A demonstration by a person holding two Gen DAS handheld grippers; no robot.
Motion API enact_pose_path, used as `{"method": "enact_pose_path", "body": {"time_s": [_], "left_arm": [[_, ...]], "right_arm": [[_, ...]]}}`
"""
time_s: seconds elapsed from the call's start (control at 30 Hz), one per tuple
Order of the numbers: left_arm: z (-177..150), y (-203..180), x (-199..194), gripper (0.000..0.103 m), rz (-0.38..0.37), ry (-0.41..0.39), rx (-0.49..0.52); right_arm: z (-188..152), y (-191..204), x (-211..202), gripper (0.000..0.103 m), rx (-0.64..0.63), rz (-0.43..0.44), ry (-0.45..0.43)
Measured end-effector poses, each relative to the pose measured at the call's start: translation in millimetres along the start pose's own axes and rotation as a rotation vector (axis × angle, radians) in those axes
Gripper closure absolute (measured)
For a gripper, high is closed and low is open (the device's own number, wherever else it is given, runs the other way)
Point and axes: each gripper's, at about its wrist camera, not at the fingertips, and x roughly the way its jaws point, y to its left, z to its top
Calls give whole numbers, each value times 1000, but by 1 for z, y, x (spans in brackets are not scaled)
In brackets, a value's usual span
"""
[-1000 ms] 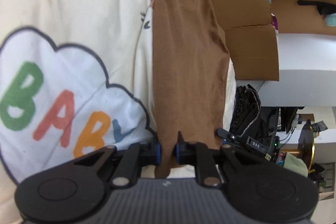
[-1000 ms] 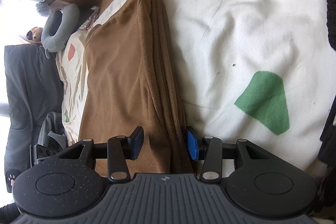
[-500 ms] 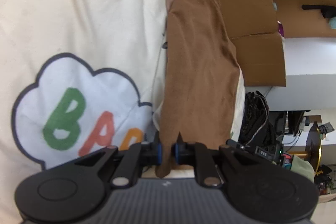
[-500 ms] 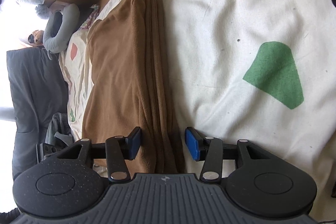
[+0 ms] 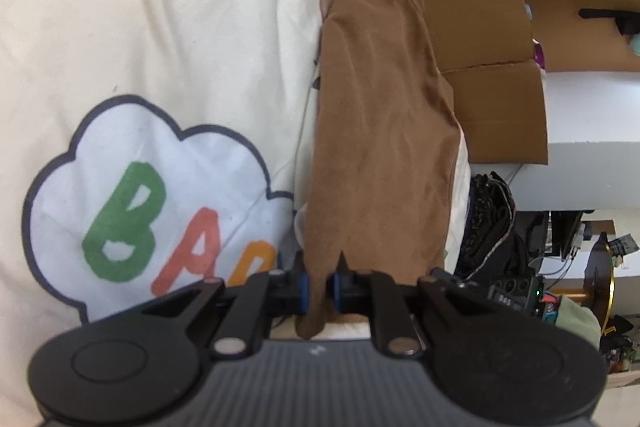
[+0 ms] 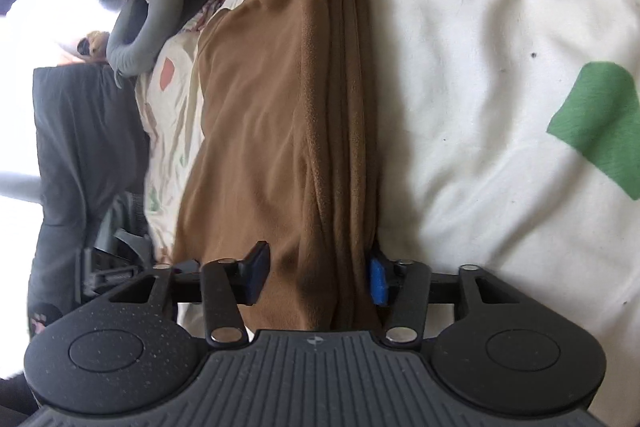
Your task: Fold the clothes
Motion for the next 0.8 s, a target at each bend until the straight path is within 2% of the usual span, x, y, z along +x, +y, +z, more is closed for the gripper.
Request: {"method": "enact_pose_path", "body": {"time_s": [0.03,0.07,0.2,0.43,0.8], "left_arm": [[-1,-2,-1,92,1,-2,1],[-1,-4,-1,92,1,-4,3],[-6,-20,-8,92,-5,-4,33],[-19,-29,-20,92,7,2,24],[-54,-25,-22,92,25,85,-6]], "right_arm": [[0,1,-1,80,-6,-16,0],[-1,1,-3,84,-11,-26,0],[0,7,-13,88,-41,-41,4],[-4,19,-23,90,-48,-39,23],[-28,22,-46,90,-50,-46,80]]}}
